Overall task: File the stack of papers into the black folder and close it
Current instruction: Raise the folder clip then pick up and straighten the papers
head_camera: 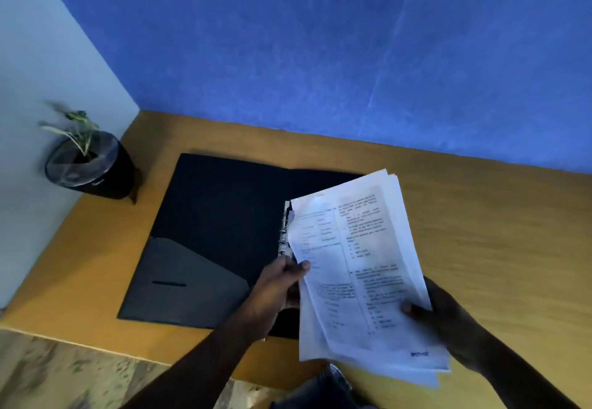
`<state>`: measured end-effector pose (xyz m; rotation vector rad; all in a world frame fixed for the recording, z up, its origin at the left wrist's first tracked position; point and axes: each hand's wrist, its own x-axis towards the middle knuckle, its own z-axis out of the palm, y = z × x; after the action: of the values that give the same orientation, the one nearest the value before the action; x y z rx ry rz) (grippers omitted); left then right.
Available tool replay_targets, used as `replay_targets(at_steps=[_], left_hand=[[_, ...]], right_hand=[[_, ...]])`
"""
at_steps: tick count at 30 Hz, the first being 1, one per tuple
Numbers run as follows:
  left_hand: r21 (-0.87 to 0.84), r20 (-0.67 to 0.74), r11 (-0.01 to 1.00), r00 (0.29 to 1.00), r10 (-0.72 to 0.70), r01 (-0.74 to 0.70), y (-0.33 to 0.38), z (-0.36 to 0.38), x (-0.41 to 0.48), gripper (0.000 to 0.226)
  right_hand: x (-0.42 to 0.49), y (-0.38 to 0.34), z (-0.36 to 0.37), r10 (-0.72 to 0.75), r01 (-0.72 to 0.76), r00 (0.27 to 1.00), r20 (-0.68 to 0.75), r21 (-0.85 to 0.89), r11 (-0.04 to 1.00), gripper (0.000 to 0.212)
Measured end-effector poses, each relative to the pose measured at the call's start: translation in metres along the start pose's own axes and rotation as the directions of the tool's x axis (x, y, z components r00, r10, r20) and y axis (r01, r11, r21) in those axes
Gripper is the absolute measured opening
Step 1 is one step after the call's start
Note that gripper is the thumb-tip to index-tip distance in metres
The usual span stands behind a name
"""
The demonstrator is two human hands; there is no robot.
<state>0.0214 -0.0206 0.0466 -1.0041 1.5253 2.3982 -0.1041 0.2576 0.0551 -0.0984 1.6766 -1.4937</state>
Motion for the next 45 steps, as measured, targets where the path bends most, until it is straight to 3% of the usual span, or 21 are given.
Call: replay_targets(at_steps=[5, 8, 11, 15, 19, 23, 27, 30, 35, 39, 42, 45], left_hand=[[-0.041, 0.018, 0.994, 0.995, 0.1, -0.1, 0.023, 0.014, 0.015, 0.058], [-0.122, 0.034, 0.981, 0.987, 0.157, -0.152, 0.027, 0.023, 0.02, 0.042], [-0.097, 0.078, 0.98, 0.981, 0.18, -0.172, 0.031, 0.03, 0.019, 0.028], [-0.028, 0.043, 0.968, 0.967, 0.25, -0.249, 0.036, 0.036, 0.019, 0.04], [0.075, 0.022, 0.916, 0.919, 0.393, -0.393, 0.039, 0.041, 0.018, 0.04], [0.166, -0.06, 0.867, 0.872, 0.485, -0.47, 0.044, 0.041, 0.02, 0.035], [0.214, -0.052, 0.802, 0.813, 0.579, -0.558, 0.054, 0.039, 0.015, 0.039], [0.176, 0.004, 0.769, 0.782, 0.623, -0.614, 0.066, 0.039, 0.003, 0.044], [0.102, 0.05, 0.7, 0.707, 0.706, -0.706, 0.1, 0.052, -0.02, 0.024], [0.09, 0.044, 0.658, 0.663, 0.747, -0.748, 0.124, 0.069, -0.031, 0.043], [0.107, 0.037, 0.656, 0.662, 0.749, -0.748, 0.129, 0.077, -0.028, 0.034], [0.109, 0.056, 0.637, 0.644, 0.763, -0.763, 0.129, 0.078, -0.026, 0.039]], right_hand=[[0.011, -0.013, -0.003, -0.06, 0.06, 0.998, -0.01, 0.03, 0.998, 0.055], [0.012, -0.021, -0.005, -0.077, 0.076, 0.997, 0.013, 0.039, 0.996, 0.053], [0.011, -0.026, -0.001, -0.089, 0.089, 0.996, 0.021, -0.017, 0.996, 0.046], [0.017, -0.032, 0.006, -0.113, 0.111, 0.989, -0.093, -0.026, 0.994, 0.032], [0.028, -0.038, 0.012, -0.204, 0.198, 0.957, -0.205, -0.048, 0.979, 0.02], [0.036, -0.047, 0.016, -0.278, 0.275, 0.929, -0.243, -0.045, 0.96, 0.026], [0.037, -0.058, 0.019, -0.371, 0.358, 0.894, -0.251, -0.101, 0.928, 0.041], [0.033, -0.065, 0.022, -0.445, 0.432, 0.86, -0.249, -0.107, 0.896, 0.044], [0.021, -0.078, 0.018, -0.507, 0.496, 0.832, -0.226, -0.106, 0.862, 0.039], [0.01, -0.083, 0.01, -0.538, 0.517, 0.819, -0.2, -0.152, 0.843, 0.035], [0.008, -0.081, 0.007, -0.547, 0.524, 0.817, -0.182, -0.161, 0.836, 0.034], [0.008, -0.076, 0.006, -0.534, 0.516, 0.827, -0.173, -0.14, 0.845, 0.034]])
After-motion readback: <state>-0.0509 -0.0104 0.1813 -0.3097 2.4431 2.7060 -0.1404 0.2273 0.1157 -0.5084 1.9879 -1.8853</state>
